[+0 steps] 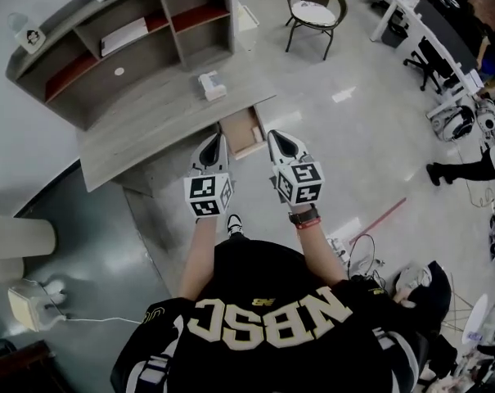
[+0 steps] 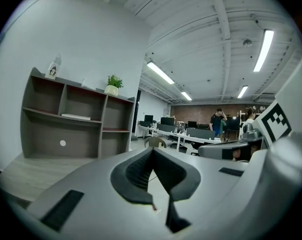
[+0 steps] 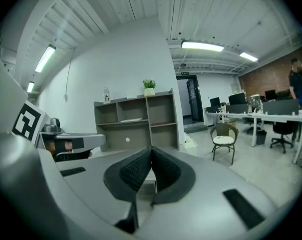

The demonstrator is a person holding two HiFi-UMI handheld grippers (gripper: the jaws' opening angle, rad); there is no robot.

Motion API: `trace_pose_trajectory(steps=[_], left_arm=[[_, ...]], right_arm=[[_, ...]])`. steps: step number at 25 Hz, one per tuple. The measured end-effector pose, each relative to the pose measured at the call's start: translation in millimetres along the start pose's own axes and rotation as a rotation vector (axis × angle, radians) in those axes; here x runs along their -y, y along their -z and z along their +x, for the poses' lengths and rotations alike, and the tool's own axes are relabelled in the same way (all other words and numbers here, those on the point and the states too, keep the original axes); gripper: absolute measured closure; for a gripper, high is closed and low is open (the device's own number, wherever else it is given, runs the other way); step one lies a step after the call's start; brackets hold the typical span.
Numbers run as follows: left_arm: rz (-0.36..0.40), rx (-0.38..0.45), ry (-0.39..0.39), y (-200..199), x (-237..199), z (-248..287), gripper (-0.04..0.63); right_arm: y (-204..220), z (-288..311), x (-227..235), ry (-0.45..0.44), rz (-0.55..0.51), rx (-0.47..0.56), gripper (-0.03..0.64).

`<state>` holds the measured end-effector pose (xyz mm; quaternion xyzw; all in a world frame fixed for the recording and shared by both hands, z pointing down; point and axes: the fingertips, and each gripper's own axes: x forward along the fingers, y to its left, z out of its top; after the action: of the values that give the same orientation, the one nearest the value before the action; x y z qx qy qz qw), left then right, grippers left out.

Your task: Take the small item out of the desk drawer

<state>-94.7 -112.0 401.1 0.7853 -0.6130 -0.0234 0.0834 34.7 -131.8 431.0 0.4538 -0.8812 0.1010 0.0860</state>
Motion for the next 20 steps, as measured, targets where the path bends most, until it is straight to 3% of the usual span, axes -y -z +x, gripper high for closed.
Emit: trace_pose_trajectory(steps=[3, 7, 20], left_arm=[[-0.017, 0.016, 0.060, 1.6, -12.6, 19.8, 0.580], [-0.021, -0.029, 0.109, 24.4, -22.8, 46.4, 0.580], [-0.146, -0.384, 0.112, 171.6, -20.5, 165.2, 0.578]], right_arm=[[-0.9, 28.2, 7.6, 0.024, 0.008, -0.002, 0.607], [8.7, 56.9, 19.0, 0.058, 0.023, -0.016, 0.607], [83.9, 132.1, 96.8, 0.063, 0.144, -0.192, 0.607]])
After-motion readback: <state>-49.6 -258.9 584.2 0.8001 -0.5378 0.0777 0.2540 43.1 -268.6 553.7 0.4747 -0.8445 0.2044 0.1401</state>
